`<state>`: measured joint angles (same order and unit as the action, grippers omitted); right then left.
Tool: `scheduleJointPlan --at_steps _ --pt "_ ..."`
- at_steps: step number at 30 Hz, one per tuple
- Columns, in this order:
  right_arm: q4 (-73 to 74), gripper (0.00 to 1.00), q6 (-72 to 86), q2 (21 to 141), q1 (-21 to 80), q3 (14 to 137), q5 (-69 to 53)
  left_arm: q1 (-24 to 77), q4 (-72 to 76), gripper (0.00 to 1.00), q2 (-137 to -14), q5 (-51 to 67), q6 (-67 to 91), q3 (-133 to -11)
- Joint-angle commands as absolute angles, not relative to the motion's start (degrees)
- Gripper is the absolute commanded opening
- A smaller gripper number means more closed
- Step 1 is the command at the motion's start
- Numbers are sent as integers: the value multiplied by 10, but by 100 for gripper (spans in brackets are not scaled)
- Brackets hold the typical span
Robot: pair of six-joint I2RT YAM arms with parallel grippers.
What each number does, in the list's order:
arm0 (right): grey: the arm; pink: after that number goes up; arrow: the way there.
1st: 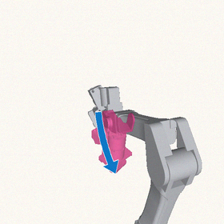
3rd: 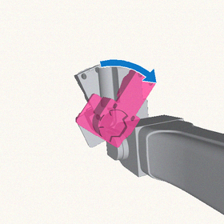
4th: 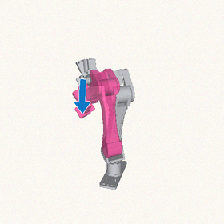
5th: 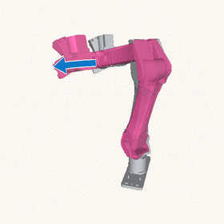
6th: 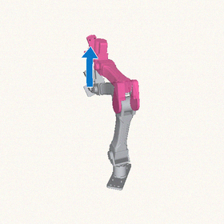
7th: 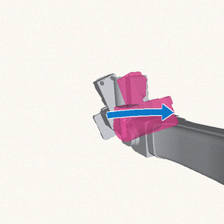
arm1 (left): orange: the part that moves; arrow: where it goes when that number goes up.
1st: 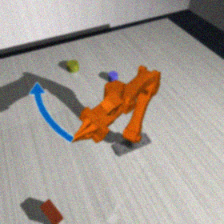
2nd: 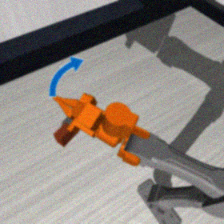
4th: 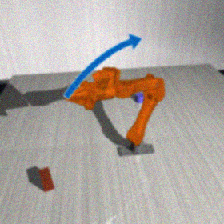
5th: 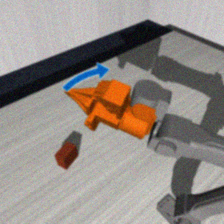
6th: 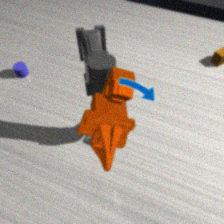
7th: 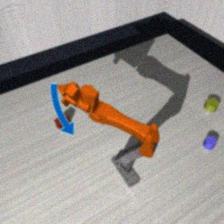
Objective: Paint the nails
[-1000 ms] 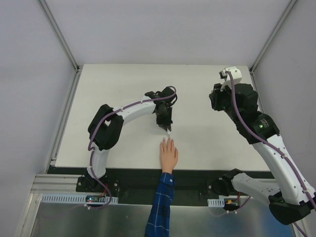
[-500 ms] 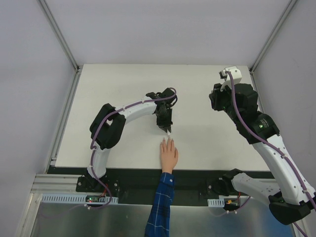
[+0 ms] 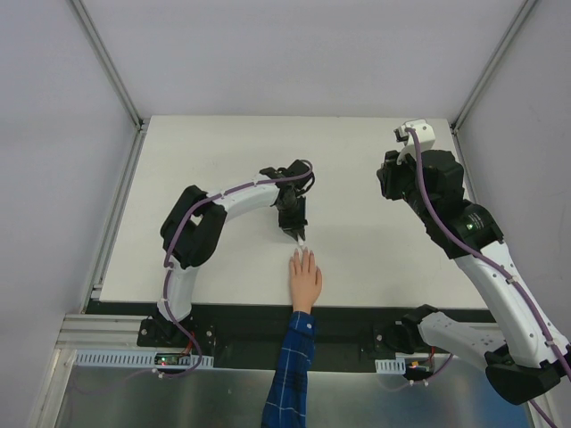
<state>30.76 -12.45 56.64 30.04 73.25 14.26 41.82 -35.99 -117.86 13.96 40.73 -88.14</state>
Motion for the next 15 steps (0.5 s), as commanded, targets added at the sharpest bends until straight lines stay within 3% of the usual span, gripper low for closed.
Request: scheduleJointPlan --at_steps 1,15 --pt "292 0 -118 564 303 743 144 414 -355 0 -1158 156 410 -880" --pt "291 0 -117 563 302 742 142 428 -373 0 -1152 132 384 -913"
